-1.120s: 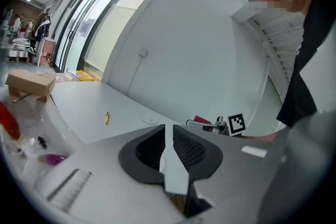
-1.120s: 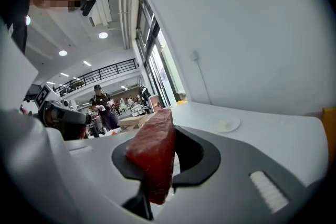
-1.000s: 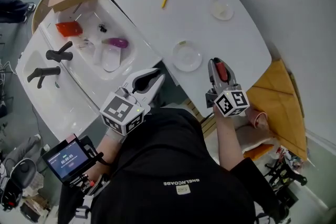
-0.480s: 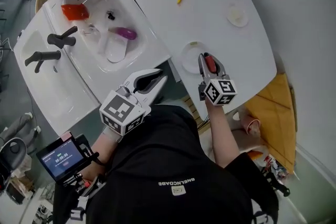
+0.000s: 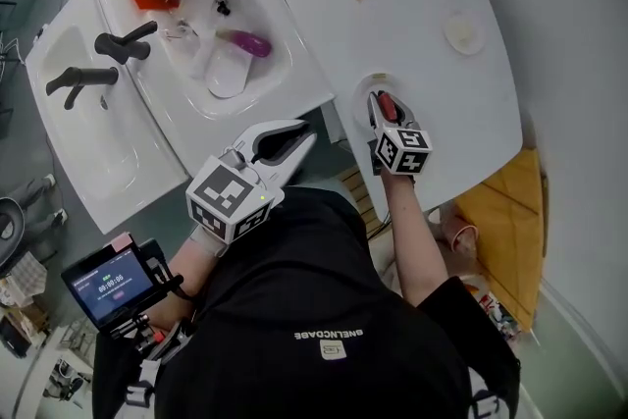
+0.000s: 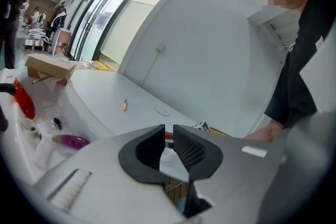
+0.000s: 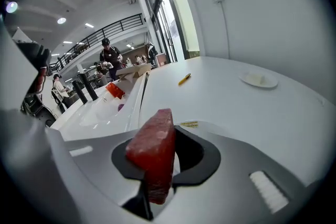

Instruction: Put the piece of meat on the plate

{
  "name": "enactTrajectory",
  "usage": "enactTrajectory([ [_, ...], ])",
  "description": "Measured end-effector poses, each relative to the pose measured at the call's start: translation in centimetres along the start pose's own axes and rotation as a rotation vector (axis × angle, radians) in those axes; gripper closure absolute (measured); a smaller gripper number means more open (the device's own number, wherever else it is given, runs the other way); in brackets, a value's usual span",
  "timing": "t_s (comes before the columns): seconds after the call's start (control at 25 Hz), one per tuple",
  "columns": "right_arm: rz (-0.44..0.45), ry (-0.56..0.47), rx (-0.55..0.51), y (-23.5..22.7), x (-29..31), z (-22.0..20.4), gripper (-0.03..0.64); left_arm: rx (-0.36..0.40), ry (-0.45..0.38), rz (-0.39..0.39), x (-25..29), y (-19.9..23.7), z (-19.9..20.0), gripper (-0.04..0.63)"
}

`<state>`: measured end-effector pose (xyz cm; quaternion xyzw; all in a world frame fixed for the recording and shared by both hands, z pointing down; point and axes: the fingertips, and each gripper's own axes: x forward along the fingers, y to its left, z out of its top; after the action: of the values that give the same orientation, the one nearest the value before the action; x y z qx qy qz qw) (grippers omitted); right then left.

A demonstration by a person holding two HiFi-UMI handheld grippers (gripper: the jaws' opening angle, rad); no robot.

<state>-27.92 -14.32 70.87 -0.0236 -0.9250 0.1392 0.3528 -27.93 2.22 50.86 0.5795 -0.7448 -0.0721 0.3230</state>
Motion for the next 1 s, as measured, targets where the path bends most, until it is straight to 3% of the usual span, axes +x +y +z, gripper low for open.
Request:
enactTrajectory([
  [0.6, -0.005, 0.127, -0.019, 0.5, 2.4, -2.5, 0.534, -0.040, -0.010, 0.006, -0.2, 0.3, -0.5, 0.541],
  [1.0, -0.006, 0.151, -0.046, 0.3, 2.1, -2.0, 0.511, -0.051, 0.007, -0.002, 0.1, -0.1, -0.8, 0.545],
])
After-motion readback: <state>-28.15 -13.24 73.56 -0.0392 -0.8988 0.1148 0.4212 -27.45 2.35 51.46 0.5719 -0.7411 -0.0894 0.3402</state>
